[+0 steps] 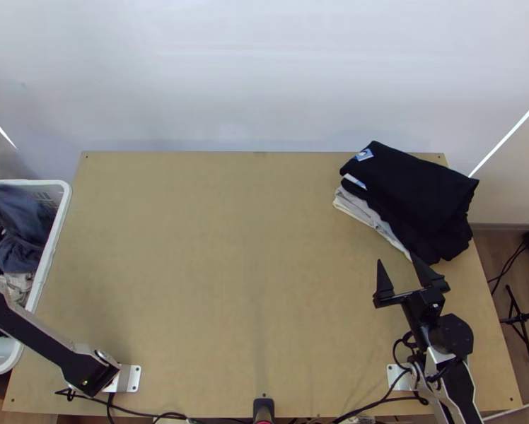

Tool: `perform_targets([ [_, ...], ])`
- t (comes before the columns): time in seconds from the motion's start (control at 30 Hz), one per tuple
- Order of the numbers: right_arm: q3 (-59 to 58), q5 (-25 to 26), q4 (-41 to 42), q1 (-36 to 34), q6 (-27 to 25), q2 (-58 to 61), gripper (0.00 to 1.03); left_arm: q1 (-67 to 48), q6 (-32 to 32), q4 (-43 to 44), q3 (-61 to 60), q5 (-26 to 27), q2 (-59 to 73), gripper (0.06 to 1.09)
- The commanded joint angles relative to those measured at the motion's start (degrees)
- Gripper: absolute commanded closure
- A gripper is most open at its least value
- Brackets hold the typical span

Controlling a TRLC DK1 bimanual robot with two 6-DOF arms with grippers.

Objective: Fold the t-shirt

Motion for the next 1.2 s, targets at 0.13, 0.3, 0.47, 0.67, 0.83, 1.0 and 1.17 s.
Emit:
perform_targets([
  [0.13,0.01,0.01,0.01,0.0,-0.06,0.01,0.04,-0.55,1.8,-7.42,-1.38,4.86,-19.99,1.05],
  [0.3,0.01,0.01,0.01,0.0,-0.06,0.01,0.04,-1.6,2.24,-10.76,-4.11,8.82,-28.6,1.05],
  [0.47,0.01,0.01,0.01,0.0,0.12,0.01,0.04,-6.52,5.58,-9.88,-18.26,11.72,-42.93,1.05],
  [0.67,0.01,0.01,0.01,0.0,-0.06,0.01,0.04,-22.26,8.92,-5.66,-40.41,6.97,-60.77,1.05],
  [0.83,0.01,0.01,0.01,0.0,-0.06,0.01,0.04,-45.37,2.68,1.64,-57.72,-2.17,-72.9,1.05],
  [1.0,0.01,0.01,0.01,0.0,0.12,0.01,0.04,-70.16,-9.89,9.99,-70.9,-3.31,-79.22,1.05],
  [1.17,0.01,0.01,0.01,0.0,-0.06,0.01,0.04,-91.69,-17.62,26.68,-83.03,-14.74,-79.93,1.05],
])
